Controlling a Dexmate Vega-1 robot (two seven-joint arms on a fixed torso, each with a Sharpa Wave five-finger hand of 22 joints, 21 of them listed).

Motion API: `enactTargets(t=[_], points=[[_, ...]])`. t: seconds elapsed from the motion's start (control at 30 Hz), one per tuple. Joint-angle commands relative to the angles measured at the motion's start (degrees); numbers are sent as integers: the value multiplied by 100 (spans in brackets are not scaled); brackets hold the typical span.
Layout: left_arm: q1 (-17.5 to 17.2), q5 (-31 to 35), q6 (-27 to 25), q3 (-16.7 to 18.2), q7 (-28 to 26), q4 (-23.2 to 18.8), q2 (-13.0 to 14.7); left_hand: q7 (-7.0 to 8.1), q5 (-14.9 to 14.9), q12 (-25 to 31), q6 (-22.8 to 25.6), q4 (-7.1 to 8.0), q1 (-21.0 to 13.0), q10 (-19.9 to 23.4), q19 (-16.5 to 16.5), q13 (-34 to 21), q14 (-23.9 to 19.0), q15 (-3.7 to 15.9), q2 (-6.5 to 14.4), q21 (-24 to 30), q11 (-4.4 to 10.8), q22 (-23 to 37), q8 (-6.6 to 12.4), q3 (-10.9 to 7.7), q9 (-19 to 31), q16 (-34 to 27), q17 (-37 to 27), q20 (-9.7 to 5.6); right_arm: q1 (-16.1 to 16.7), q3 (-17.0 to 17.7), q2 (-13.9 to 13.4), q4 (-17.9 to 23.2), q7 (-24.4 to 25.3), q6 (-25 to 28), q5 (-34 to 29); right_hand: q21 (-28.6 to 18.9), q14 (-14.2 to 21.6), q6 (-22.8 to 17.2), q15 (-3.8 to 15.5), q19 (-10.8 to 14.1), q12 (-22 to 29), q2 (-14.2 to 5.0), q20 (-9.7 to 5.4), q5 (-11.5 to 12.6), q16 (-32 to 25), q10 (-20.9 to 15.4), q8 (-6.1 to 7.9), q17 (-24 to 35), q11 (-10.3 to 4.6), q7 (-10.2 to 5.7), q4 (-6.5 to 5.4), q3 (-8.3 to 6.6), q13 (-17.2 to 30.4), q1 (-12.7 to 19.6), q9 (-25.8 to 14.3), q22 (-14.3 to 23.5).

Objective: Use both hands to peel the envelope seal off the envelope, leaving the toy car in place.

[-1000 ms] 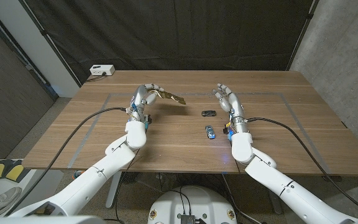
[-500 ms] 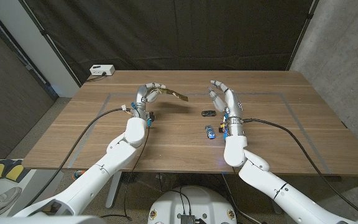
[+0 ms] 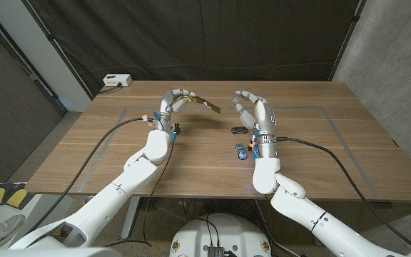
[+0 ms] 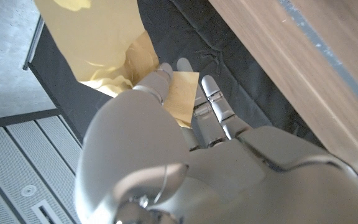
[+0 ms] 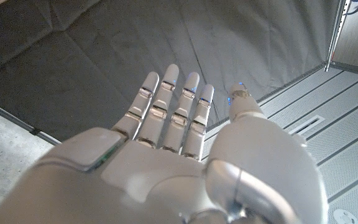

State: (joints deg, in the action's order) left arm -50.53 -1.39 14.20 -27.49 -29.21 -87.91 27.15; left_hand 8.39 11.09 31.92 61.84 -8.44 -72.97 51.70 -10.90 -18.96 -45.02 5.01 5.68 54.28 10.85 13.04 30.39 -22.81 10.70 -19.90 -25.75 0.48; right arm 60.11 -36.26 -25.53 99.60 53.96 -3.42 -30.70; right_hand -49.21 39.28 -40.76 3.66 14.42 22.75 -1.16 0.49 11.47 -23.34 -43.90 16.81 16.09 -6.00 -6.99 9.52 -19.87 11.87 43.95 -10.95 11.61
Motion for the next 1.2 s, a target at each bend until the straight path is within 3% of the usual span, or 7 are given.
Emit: enactTargets(t=[0.03,0.23,0.5,0.7,0.8,1.2], points=[[193,815,191,-186,-310,-13,-1,-29,26,-41,16,13,-51,62,31,-10,-15,886,-59,38,-2,-5,-11,44,15,17,-17,-40,37,-108,119,232,148,364,-421,-103,253,-227,875,112,88,117,-92,122,-249,-212,62,183,3,30,0,122,55,131,-9,31],[256,1120,343,-259,-441,0,-39,-117,34,-41,-19,6,-90,90,58,-35,-37,888,-67,60,-11,-28,-38,74,16,34,-40,-30,51,-218,219,374,260,820,-771,-239,514,-494,896,171,196,240,-181,248,-682,-592,90,541,2,69,-28,330,141,370,-18,72],[277,1241,597,-312,-465,16,-122,-192,44,-44,-17,-5,-154,97,82,-74,-53,887,-71,98,-18,-51,-54,111,20,66,-69,-46,-20,-426,376,389,438,1441,-1235,-333,627,-682,897,198,261,354,-302,312,-899,-805,111,735,-75,49,-35,463,210,537,-26,100],[233,1297,668,-295,-453,-39,-132,-260,48,-39,-11,-6,-185,118,96,-96,-57,887,-79,120,-25,-63,-62,138,22,90,-85,-44,-140,-591,416,332,455,1789,-1472,-400,754,-819,921,153,360,457,-389,370,-1097,-1059,111,921,-239,16,-71,611,306,638,-36,126],[179,1262,692,-260,-424,-87,-117,-274,50,-45,-12,-8,-200,116,112,-97,-64,886,-84,127,-28,-68,-67,151,23,98,-93,-37,-204,-678,416,300,440,1962,-1597,-462,859,-935,938,166,474,465,-411,413,-1277,-1311,149,1089,-297,21,-87,690,391,738,-85,144],[56,1259,773,-198,-386,-146,-122,-324,66,-68,-42,-21,-271,79,166,-117,-19,884,-95,153,-41,-81,-94,177,29,168,-99,-36,-359,-888,468,279,266,2520,-1746,-613,928,-1207,947,172,635,459,-468,508,-1522,-1576,272,1412,-315,21,-137,849,626,945,-200,188]])
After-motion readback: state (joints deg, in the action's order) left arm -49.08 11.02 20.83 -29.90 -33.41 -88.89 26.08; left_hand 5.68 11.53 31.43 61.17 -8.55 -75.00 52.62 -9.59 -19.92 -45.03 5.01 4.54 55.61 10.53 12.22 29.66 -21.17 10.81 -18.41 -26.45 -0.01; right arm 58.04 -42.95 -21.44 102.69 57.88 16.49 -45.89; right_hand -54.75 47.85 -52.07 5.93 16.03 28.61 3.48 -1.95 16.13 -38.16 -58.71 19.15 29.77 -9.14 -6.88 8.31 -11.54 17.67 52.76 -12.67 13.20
